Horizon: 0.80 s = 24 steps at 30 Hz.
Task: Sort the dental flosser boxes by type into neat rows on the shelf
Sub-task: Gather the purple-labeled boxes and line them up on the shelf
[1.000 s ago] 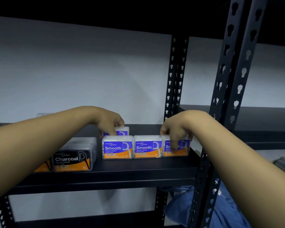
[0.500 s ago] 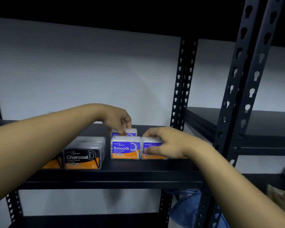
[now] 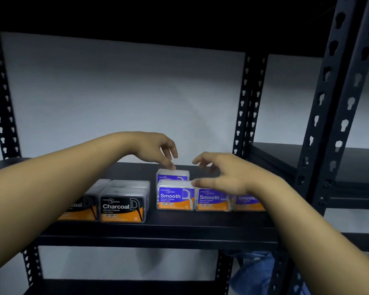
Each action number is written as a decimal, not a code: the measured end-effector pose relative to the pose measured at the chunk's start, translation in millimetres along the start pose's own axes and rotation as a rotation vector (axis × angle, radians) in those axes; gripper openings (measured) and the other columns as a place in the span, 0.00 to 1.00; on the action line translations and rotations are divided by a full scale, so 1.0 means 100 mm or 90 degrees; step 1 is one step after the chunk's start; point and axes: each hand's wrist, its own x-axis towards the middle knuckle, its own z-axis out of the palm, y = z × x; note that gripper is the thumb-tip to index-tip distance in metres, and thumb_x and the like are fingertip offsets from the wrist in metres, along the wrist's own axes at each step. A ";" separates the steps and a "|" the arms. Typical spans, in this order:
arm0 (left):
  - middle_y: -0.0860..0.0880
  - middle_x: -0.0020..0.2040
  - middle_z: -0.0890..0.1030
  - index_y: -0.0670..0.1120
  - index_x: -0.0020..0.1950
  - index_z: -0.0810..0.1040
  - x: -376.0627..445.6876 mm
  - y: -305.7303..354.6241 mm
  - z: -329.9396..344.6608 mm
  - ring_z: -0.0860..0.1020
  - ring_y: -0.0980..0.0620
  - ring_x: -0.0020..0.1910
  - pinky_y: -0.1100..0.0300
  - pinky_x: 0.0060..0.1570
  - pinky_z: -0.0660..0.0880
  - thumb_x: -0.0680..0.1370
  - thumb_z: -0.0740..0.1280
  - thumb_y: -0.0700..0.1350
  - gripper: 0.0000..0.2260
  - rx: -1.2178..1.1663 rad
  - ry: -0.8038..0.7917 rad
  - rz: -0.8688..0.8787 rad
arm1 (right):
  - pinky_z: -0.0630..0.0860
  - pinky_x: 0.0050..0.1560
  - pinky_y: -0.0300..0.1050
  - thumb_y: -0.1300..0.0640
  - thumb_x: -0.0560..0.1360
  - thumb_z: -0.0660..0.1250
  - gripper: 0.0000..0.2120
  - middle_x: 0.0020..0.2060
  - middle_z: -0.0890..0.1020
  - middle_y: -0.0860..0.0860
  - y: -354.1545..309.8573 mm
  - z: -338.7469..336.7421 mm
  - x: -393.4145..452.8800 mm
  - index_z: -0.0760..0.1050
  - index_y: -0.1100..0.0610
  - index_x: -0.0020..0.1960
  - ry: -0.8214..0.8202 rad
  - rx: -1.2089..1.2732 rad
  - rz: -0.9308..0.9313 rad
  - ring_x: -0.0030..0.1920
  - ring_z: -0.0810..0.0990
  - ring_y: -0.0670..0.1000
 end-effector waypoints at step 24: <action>0.50 0.43 0.85 0.49 0.51 0.83 -1.03 -2.32 -0.68 0.79 0.53 0.37 0.60 0.34 0.78 0.72 0.76 0.52 0.11 0.086 0.060 -0.294 | 0.84 0.50 0.49 0.46 0.76 0.74 0.19 0.52 0.86 0.50 -1.25 0.30 2.21 0.77 0.52 0.62 -0.188 -0.058 0.004 0.48 0.87 0.50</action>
